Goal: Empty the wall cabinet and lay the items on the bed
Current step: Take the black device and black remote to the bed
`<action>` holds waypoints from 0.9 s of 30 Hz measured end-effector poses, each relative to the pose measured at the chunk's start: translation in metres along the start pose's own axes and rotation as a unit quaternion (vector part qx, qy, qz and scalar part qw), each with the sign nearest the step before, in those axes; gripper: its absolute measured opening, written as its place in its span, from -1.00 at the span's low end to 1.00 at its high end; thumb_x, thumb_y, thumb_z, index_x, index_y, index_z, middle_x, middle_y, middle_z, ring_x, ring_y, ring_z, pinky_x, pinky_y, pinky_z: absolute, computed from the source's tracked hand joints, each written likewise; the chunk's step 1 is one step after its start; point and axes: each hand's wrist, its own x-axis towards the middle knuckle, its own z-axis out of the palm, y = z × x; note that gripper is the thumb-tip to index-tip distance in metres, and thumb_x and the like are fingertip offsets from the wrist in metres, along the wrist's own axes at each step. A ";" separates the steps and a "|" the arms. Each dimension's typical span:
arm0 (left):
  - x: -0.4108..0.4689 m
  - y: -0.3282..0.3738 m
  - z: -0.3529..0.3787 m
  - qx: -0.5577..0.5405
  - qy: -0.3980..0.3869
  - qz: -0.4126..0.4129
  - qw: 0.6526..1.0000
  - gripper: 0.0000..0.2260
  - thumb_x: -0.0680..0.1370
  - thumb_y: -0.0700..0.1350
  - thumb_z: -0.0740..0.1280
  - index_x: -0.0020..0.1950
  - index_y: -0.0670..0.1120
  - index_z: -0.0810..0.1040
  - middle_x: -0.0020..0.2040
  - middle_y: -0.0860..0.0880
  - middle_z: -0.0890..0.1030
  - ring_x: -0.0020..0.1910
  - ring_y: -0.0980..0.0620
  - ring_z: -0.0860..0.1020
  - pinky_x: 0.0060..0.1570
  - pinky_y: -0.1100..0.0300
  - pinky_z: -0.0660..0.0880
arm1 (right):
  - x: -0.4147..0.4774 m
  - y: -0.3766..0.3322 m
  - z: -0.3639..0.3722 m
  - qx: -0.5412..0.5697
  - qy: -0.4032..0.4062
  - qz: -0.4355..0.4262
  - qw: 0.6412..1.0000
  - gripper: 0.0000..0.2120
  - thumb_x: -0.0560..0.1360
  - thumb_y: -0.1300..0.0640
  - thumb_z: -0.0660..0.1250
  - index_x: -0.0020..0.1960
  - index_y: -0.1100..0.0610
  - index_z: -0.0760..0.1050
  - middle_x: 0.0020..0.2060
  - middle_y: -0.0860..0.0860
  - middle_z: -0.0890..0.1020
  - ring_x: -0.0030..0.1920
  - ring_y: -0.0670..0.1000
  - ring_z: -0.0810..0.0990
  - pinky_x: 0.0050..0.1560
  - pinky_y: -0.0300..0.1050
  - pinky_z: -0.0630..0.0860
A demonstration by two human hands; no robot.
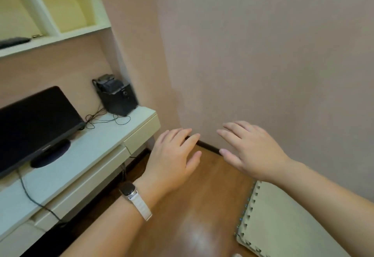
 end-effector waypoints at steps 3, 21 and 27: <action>0.043 -0.005 0.005 0.031 -0.014 -0.017 0.999 -0.60 0.59 0.13 0.19 0.38 0.03 0.46 0.35 0.00 0.51 0.37 -0.02 0.41 0.39 0.00 0.20 | 0.042 0.041 0.003 0.013 0.011 -0.020 1.000 -0.49 0.54 -0.19 0.12 0.30 0.11 0.51 0.22 0.09 0.58 0.23 0.17 0.51 0.10 0.06 0.51; 0.143 -0.089 -0.013 0.123 0.048 -0.161 0.978 -0.64 0.57 0.09 0.24 0.32 0.01 0.52 0.31 0.02 0.53 0.32 -0.03 0.44 0.31 -0.02 0.34 | 0.231 0.101 0.043 0.114 0.063 -0.137 0.982 -0.49 0.54 -0.16 0.12 0.32 0.13 0.50 0.23 0.08 0.57 0.23 0.14 0.50 0.09 0.10 0.51; 0.146 -0.151 0.002 0.107 0.067 -0.203 0.971 -0.64 0.57 0.09 0.23 0.32 0.01 0.52 0.30 0.00 0.55 0.30 -0.03 0.46 0.27 0.00 0.37 | 0.291 0.075 0.071 0.104 0.040 -0.165 0.980 -0.48 0.55 -0.18 0.10 0.34 0.12 0.48 0.25 0.09 0.56 0.26 0.15 0.48 0.13 0.10 0.50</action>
